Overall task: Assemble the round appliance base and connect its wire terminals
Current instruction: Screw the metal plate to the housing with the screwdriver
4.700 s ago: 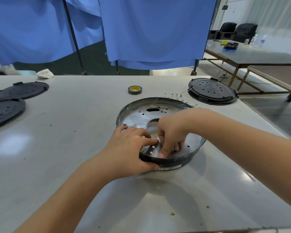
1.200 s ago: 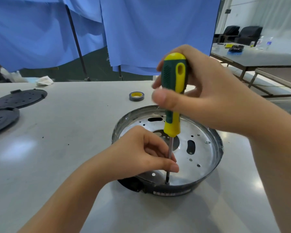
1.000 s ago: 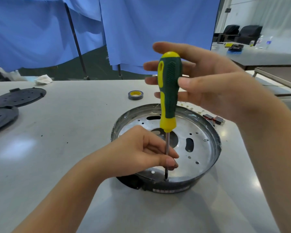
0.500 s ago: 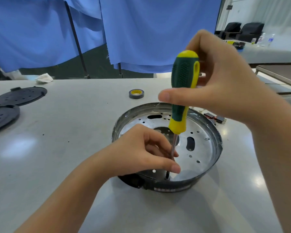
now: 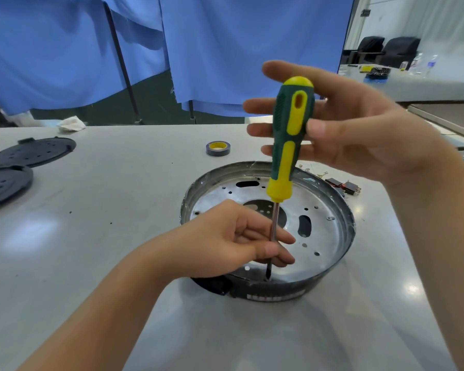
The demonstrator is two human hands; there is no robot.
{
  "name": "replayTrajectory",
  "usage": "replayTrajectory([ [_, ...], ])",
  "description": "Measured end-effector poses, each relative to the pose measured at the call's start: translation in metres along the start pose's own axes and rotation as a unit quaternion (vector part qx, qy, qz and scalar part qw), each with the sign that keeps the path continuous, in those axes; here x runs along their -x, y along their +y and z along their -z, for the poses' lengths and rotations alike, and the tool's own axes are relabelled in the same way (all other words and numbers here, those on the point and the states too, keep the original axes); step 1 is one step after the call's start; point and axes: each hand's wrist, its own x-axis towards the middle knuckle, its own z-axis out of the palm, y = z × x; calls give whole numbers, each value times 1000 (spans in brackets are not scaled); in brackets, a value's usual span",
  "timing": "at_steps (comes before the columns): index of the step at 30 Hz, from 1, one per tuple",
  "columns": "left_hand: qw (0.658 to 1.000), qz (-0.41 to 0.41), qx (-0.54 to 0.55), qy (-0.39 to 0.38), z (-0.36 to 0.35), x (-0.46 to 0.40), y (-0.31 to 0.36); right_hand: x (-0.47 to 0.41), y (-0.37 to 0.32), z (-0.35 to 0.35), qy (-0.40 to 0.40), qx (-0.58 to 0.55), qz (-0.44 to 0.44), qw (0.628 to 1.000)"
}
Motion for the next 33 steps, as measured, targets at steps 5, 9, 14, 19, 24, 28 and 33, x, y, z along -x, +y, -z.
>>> replayTrajectory([
  [5,1000,-4,-18,10,1,0,3,-3,-7,-13,139,233,22,962],
  [9,996,-5,-42,73,-1,-3,3,-9,-4,-33,212,417,65,881],
  [14,999,5,-24,46,1,1,5,-11,-4,-31,122,207,-10,971],
  [19,1000,8,2,-7,0,1,5,-4,-3,-16,30,27,-28,999],
  [24,1000,2,-7,3,-1,1,7,-9,1,-28,146,230,1,962],
  [28,997,6,-31,64,-2,-2,5,-16,4,-46,216,366,32,905],
  [33,998,-4,-43,53,-3,1,6,-14,5,-36,126,239,-43,962],
])
